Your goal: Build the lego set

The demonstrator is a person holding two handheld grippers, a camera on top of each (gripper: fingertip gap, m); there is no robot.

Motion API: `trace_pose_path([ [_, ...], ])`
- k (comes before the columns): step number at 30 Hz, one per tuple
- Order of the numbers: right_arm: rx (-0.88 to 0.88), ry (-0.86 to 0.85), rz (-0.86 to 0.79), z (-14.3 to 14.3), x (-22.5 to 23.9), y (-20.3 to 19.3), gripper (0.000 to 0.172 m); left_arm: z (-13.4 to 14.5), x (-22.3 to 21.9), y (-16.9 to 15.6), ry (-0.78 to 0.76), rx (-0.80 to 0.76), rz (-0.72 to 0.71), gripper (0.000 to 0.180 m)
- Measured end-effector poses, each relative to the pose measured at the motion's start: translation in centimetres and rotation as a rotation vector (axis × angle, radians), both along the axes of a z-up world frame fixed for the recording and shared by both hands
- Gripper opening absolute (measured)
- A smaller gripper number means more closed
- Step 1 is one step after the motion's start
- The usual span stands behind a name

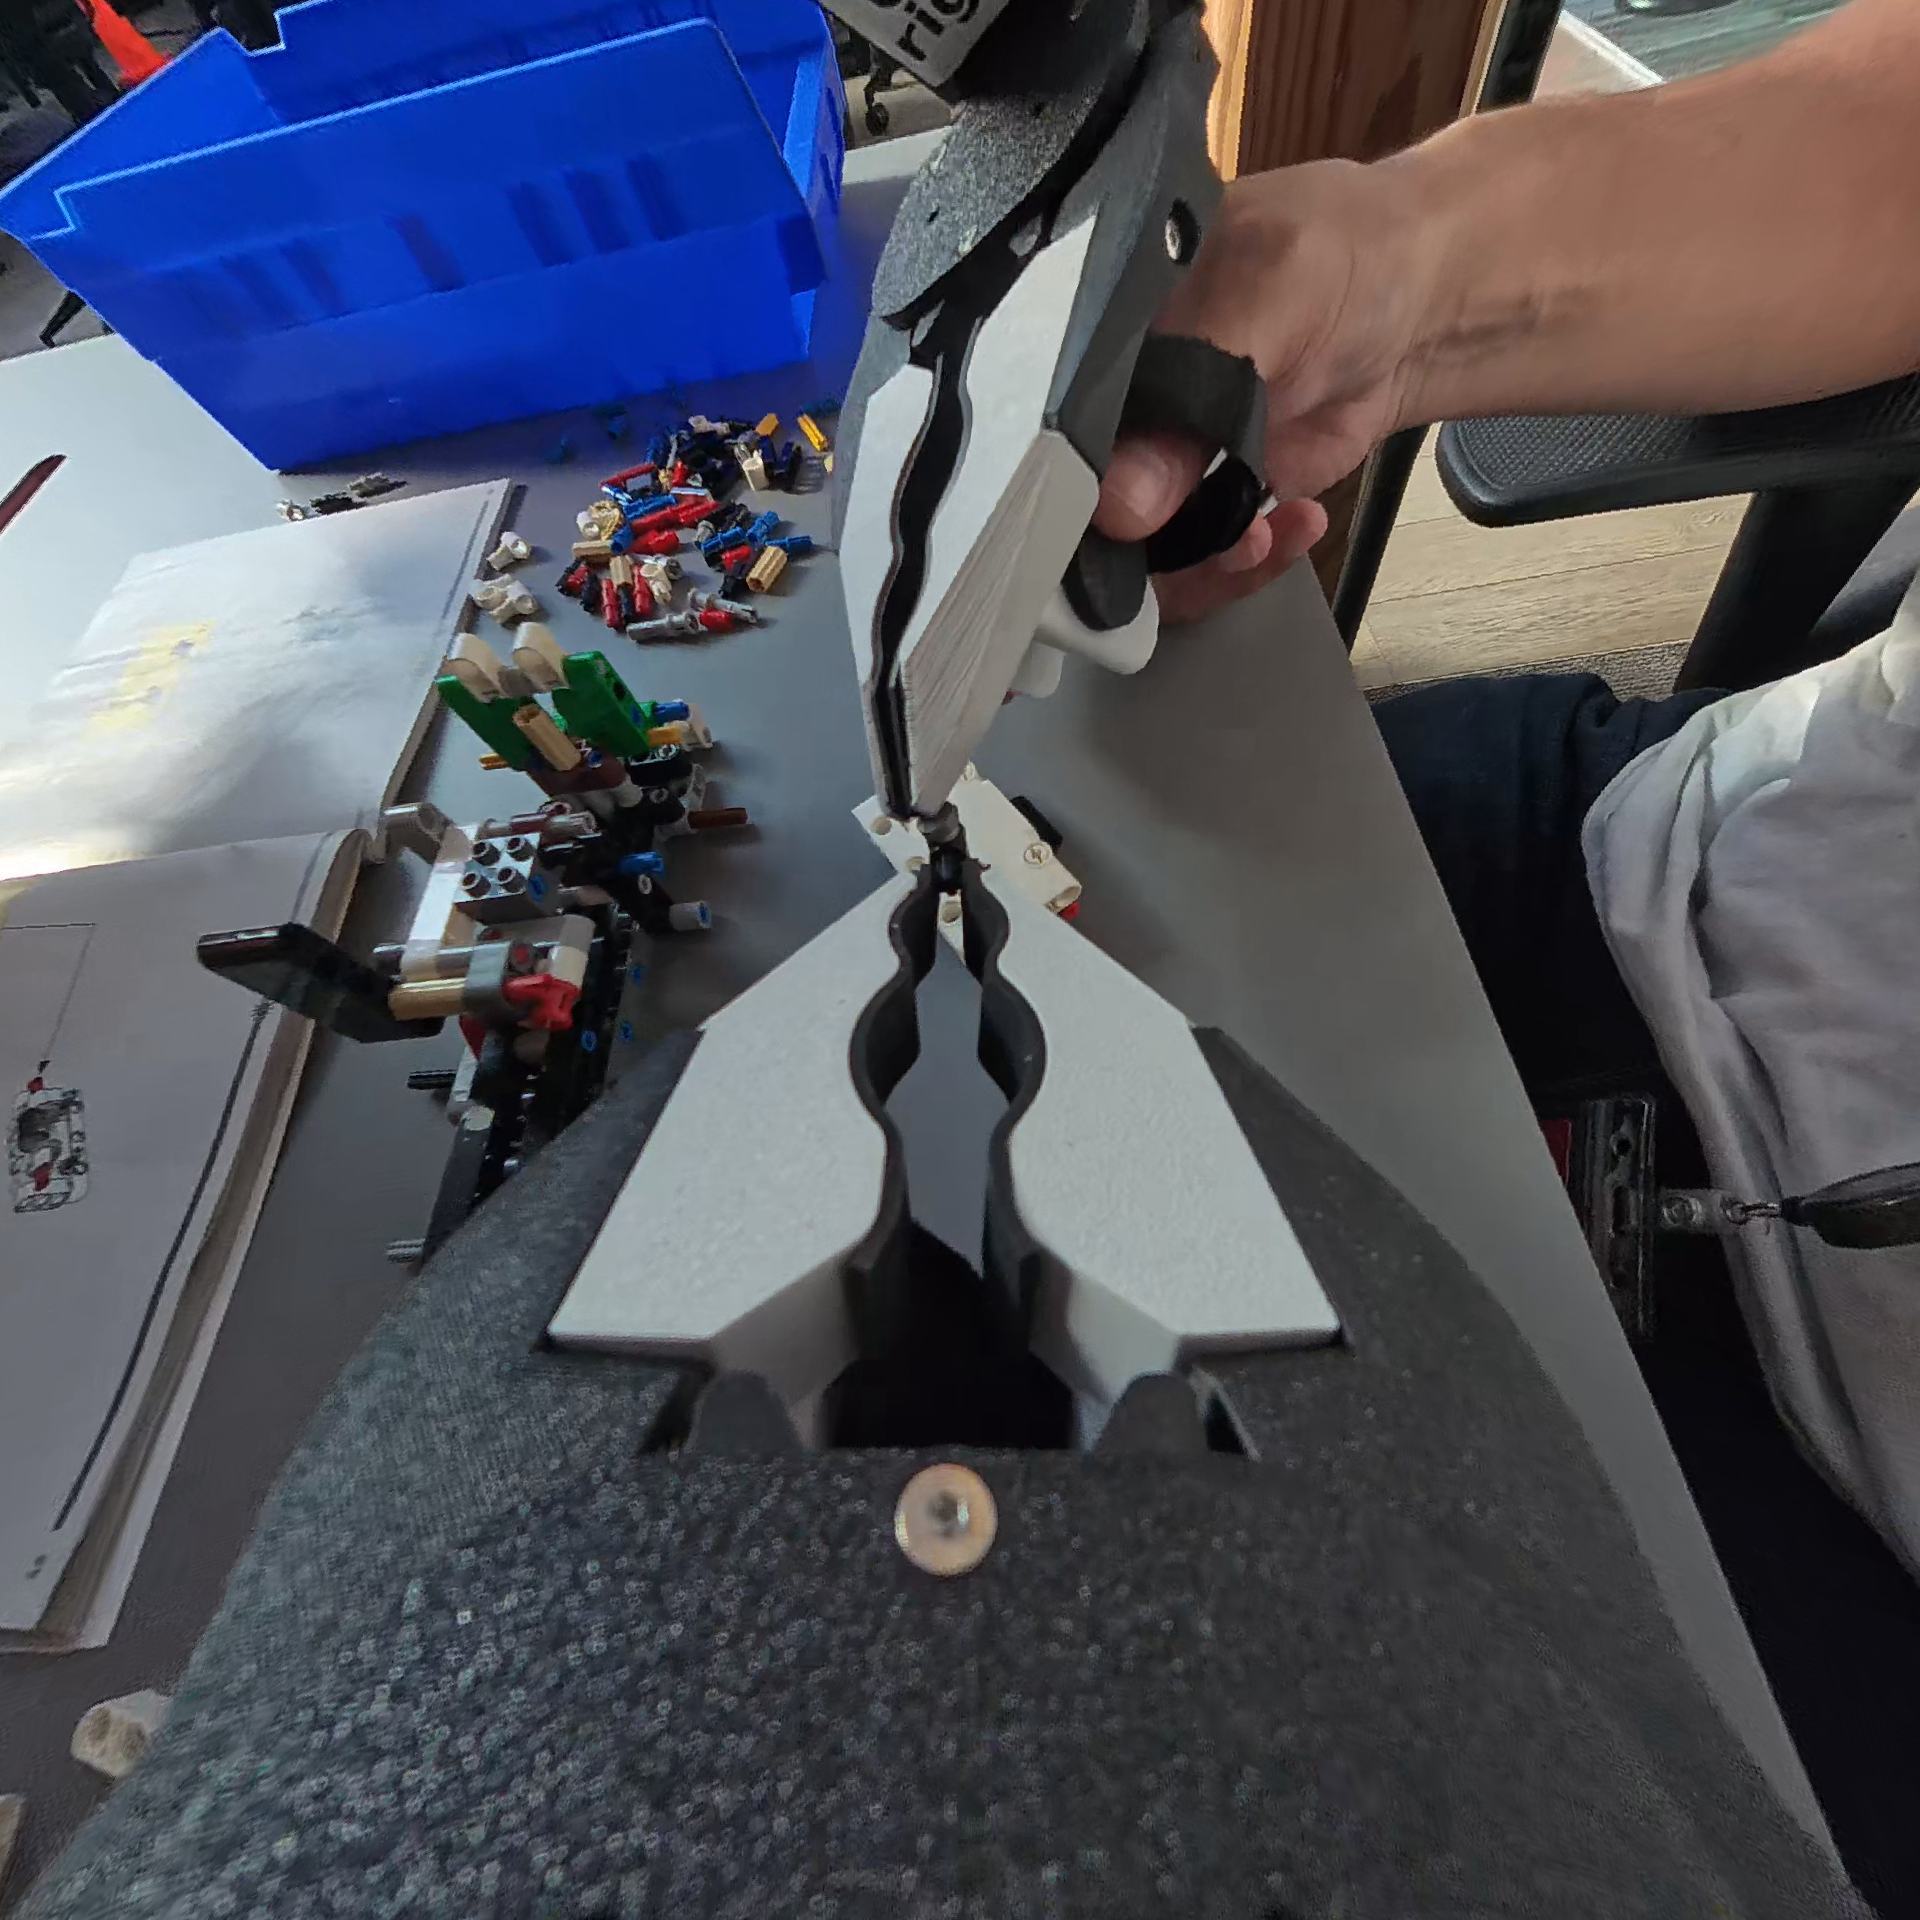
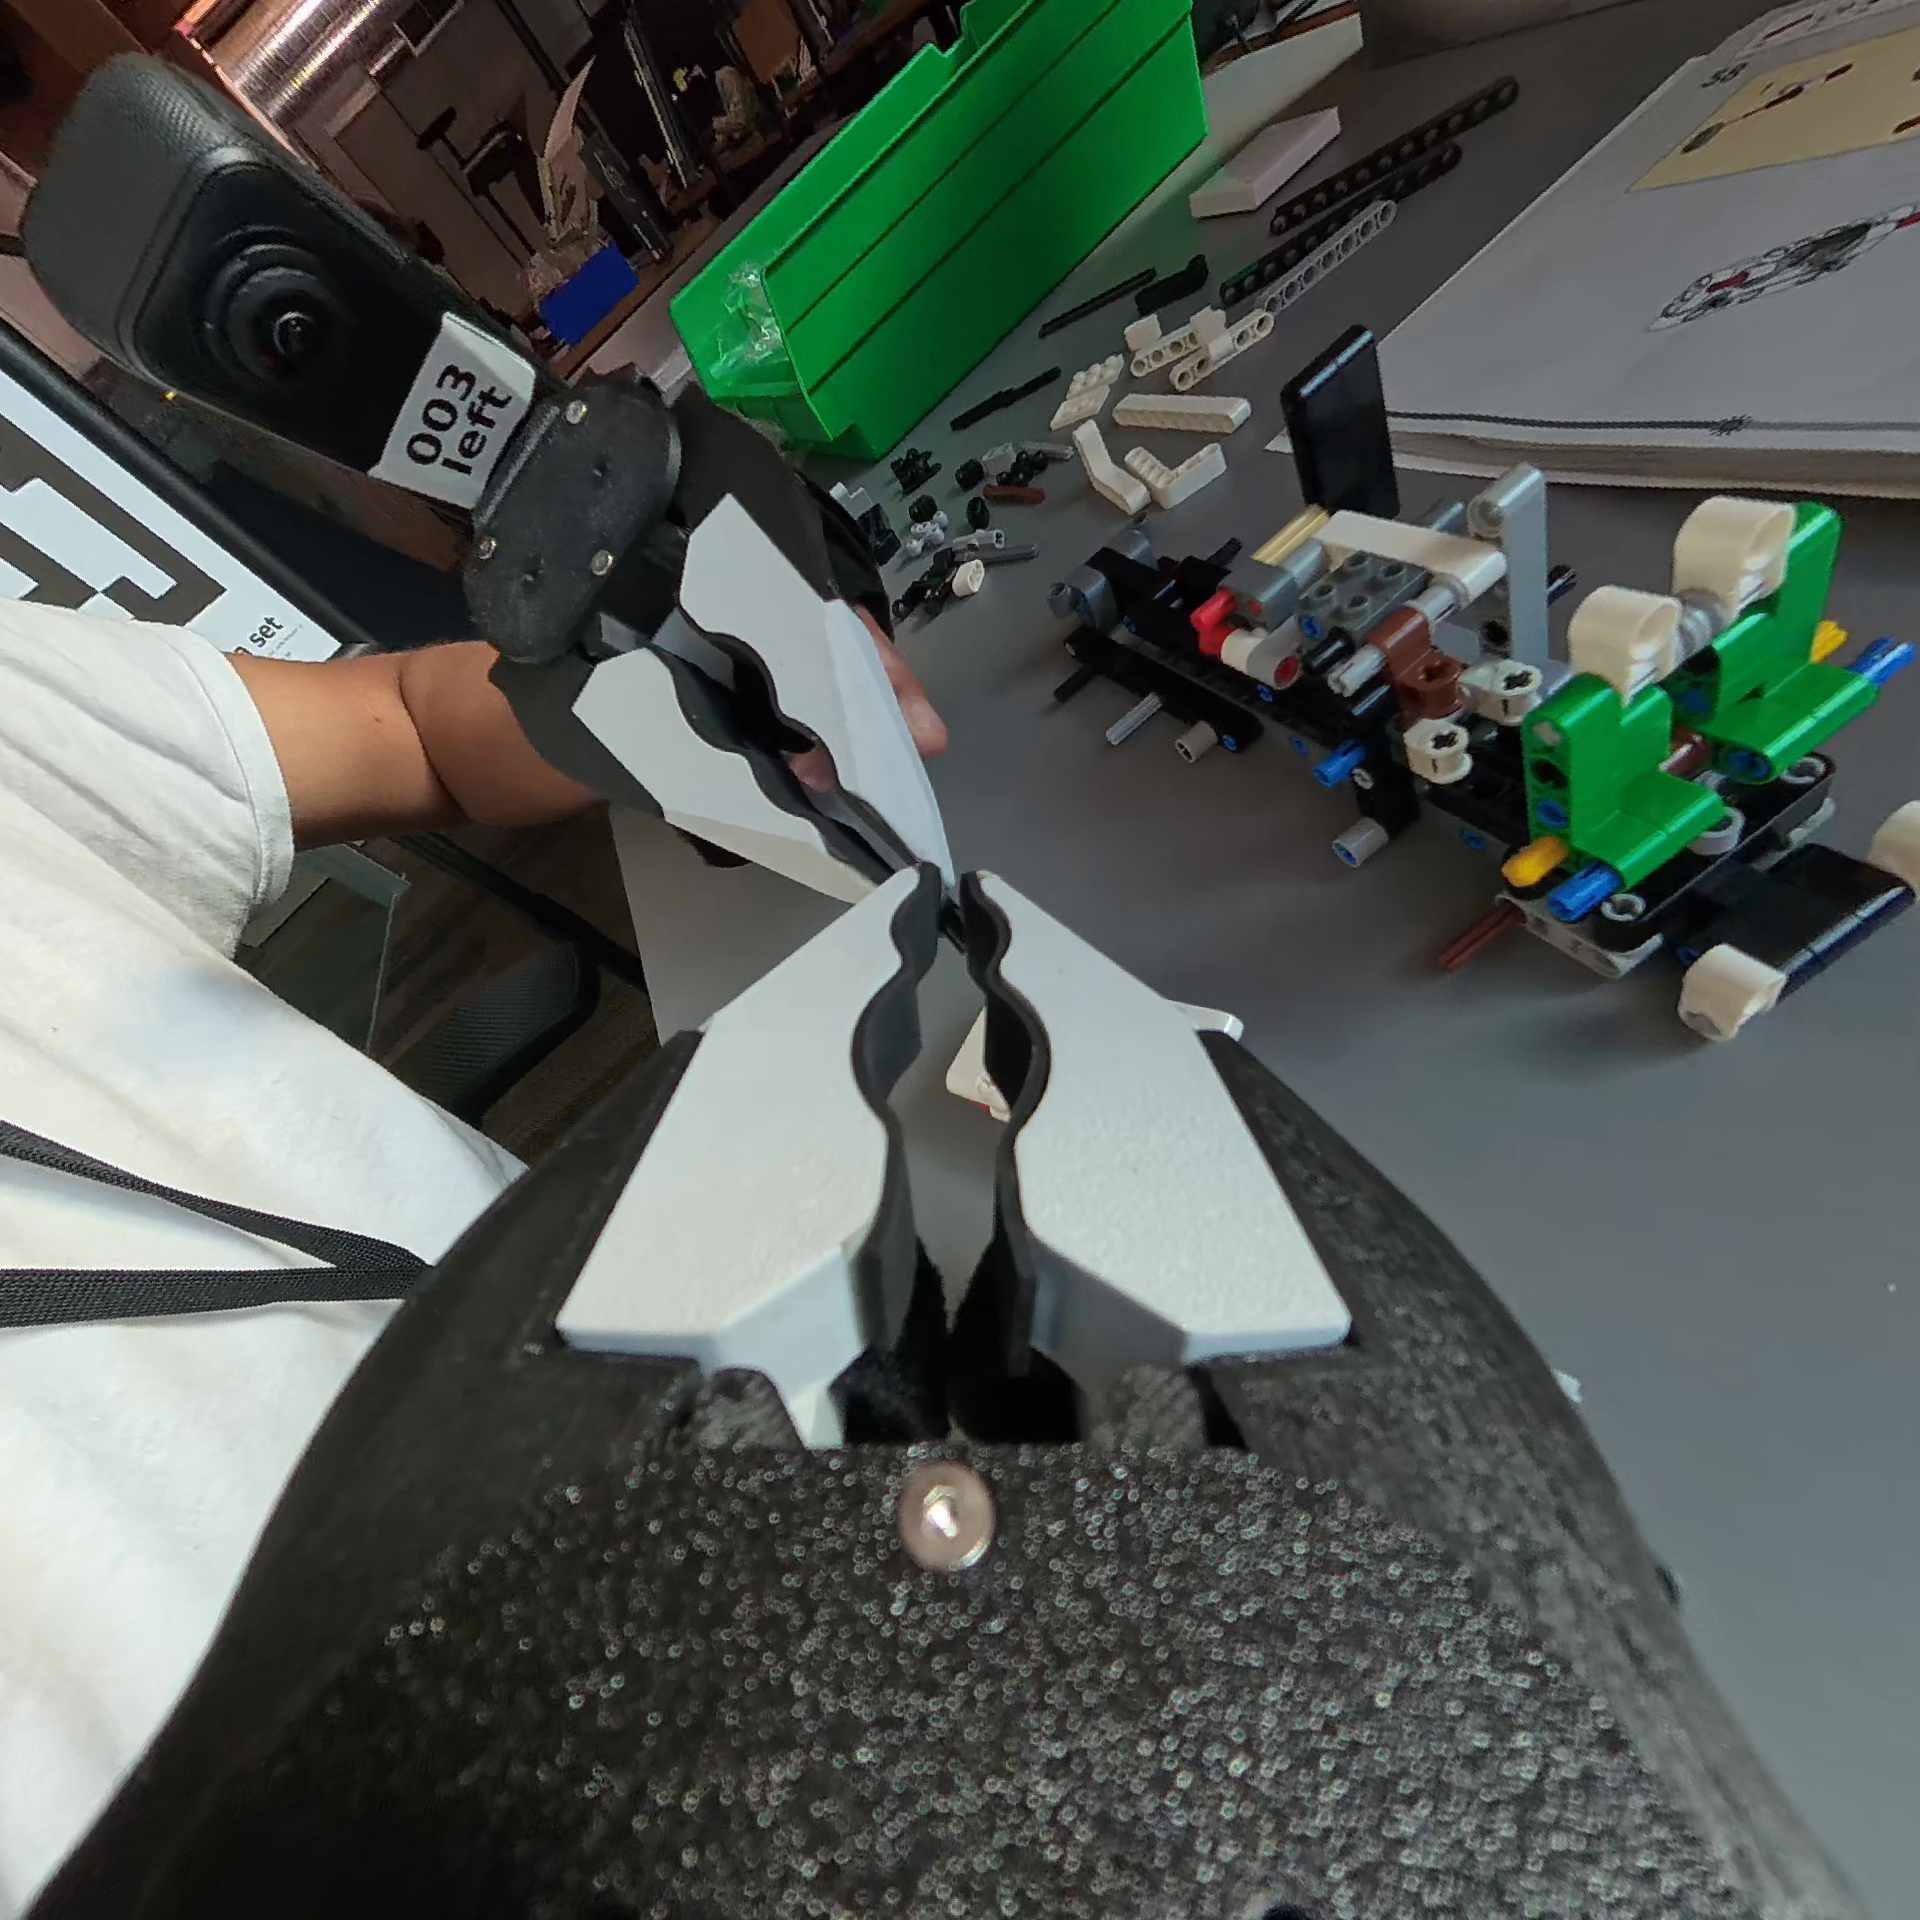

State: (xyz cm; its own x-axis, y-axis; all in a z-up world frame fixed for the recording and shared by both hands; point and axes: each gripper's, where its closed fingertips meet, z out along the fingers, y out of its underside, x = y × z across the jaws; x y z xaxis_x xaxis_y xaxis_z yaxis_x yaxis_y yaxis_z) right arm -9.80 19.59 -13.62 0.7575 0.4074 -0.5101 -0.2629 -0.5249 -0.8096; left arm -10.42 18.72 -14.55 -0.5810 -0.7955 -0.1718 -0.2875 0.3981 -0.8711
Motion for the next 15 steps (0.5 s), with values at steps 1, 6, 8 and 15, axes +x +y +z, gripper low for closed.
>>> trace_pose_path([
  [1, -0.002, 0.001, 0.004, -0.02, -0.07, 0.0, 0.003, -0.03, 0.01, 0.02, 0.008, -0.014, -0.001, 0.001],
  [6, 0.009, -0.047, 0.006, -0.2, -0.26, 0.0, 0.002, -0.25, -0.03, -0.04, 0.067, -0.097, -0.009, 0.002],
  [8, 0.025, -0.076, 0.004, -0.12, -0.3, 0.02, 0.002, -0.18, -0.06, -0.03, 0.087, -0.13, -0.015, 0.002],
  [15, 0.044, -0.132, 0.008, -0.15, -0.44, 0.12, 0.002, -0.18, -0.22, -0.02, 0.123, -0.176, -0.027, 0.002],
])
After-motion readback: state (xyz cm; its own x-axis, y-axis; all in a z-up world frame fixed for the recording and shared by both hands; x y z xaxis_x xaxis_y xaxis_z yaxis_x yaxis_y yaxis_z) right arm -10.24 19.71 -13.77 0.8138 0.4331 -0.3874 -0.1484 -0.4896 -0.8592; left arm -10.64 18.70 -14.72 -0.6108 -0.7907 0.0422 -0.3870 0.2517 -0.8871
